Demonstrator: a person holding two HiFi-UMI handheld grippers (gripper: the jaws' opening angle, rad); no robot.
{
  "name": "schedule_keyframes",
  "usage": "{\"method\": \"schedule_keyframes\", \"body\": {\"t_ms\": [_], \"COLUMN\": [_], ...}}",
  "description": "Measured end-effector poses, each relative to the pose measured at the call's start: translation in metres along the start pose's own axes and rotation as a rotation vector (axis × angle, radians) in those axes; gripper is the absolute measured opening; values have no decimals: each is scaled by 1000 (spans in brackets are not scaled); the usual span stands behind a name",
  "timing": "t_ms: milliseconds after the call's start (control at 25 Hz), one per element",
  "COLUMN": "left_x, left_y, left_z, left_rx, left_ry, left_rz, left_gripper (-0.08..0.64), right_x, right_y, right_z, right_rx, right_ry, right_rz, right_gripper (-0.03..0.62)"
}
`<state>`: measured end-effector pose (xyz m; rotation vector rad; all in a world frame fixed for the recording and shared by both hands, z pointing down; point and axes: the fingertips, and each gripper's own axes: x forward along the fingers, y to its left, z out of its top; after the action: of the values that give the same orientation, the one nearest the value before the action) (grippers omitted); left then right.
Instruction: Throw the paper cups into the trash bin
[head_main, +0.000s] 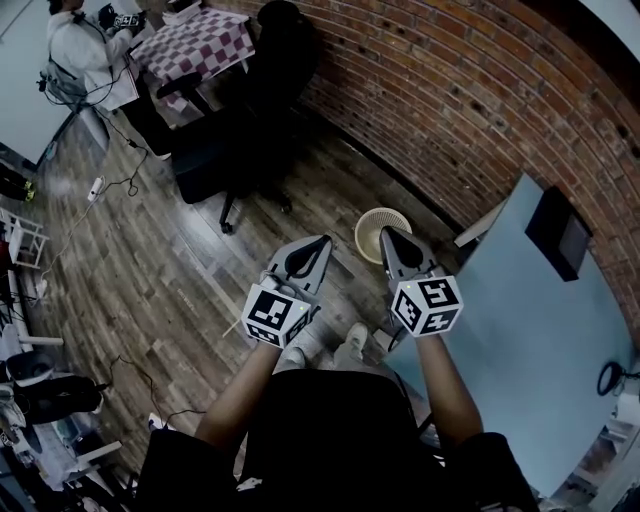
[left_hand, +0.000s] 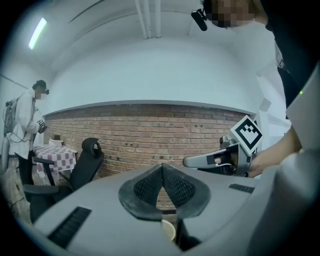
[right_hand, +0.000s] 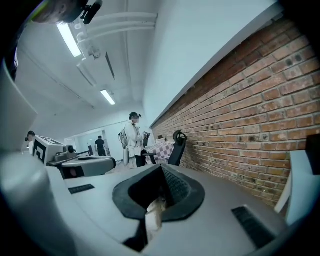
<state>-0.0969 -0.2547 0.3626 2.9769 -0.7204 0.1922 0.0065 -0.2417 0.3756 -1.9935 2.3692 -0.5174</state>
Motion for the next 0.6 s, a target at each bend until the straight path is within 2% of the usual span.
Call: {"method": "schedule_keyframes", "body": {"t_ms": [360, 600], "left_x": [-50, -81], "left_y": [12, 24], "left_z": [13, 22], "left_rx": [-6, -2], "left_ry": [-36, -66], "left_rz": [-48, -74], "left_gripper": [9, 9], "right_x": [-7, -9], "right_y": [59, 98], "right_z": [3, 10], "right_rx": [-30, -90], "right_ry": [-22, -32], "right_rz": [-41, -70], "right_gripper": [-5, -5]}}
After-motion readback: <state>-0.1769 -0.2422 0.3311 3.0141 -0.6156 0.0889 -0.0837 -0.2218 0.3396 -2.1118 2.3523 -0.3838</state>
